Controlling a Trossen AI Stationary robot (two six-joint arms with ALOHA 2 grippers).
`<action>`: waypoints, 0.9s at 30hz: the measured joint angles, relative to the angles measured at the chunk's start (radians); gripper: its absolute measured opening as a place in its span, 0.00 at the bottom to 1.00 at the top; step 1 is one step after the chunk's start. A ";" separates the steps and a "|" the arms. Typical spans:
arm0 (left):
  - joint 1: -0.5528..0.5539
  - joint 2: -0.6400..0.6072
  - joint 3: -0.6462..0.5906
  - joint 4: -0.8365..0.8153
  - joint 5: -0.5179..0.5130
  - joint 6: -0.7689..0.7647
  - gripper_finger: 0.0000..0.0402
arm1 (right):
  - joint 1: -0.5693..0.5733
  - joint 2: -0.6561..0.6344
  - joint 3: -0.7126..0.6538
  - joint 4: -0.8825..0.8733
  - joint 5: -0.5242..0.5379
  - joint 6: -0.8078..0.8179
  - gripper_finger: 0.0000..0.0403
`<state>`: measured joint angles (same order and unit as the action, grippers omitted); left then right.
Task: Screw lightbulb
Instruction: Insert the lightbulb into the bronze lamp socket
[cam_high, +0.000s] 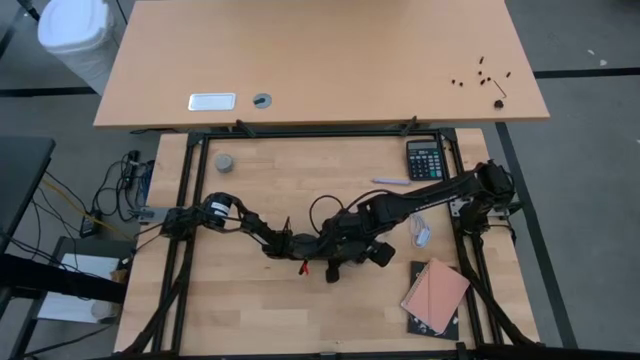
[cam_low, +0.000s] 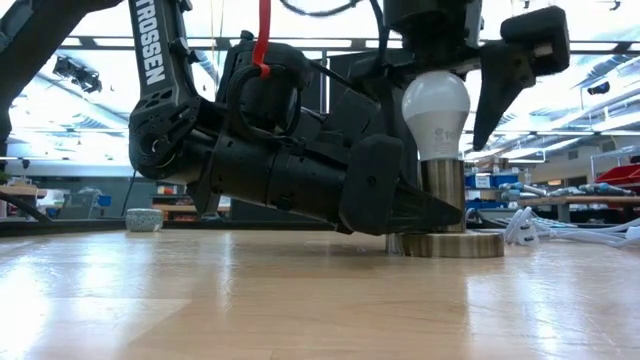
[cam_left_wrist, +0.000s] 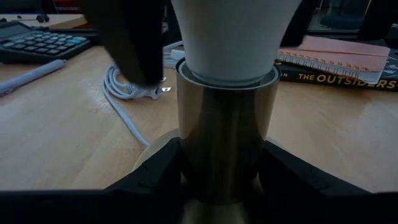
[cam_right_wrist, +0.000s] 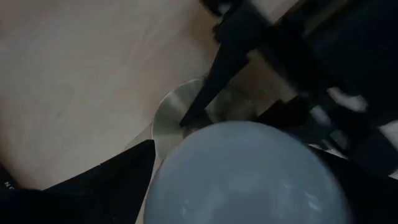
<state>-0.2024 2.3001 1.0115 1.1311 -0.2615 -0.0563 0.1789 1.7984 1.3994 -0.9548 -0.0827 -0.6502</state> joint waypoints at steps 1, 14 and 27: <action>0.000 0.000 0.000 0.000 0.001 -0.001 0.48 | 0.002 0.003 0.000 -0.011 0.000 0.002 0.92; 0.000 -0.001 0.000 0.000 -0.002 0.000 0.48 | 0.016 0.025 0.031 -0.016 0.056 -0.008 0.83; 0.000 -0.001 0.002 0.000 -0.001 0.000 0.48 | 0.018 0.025 0.033 -0.012 0.056 0.088 0.68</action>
<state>-0.2028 2.2993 1.0134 1.1309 -0.2626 -0.0563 0.1970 1.8236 1.4326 -0.9663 -0.0267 -0.5617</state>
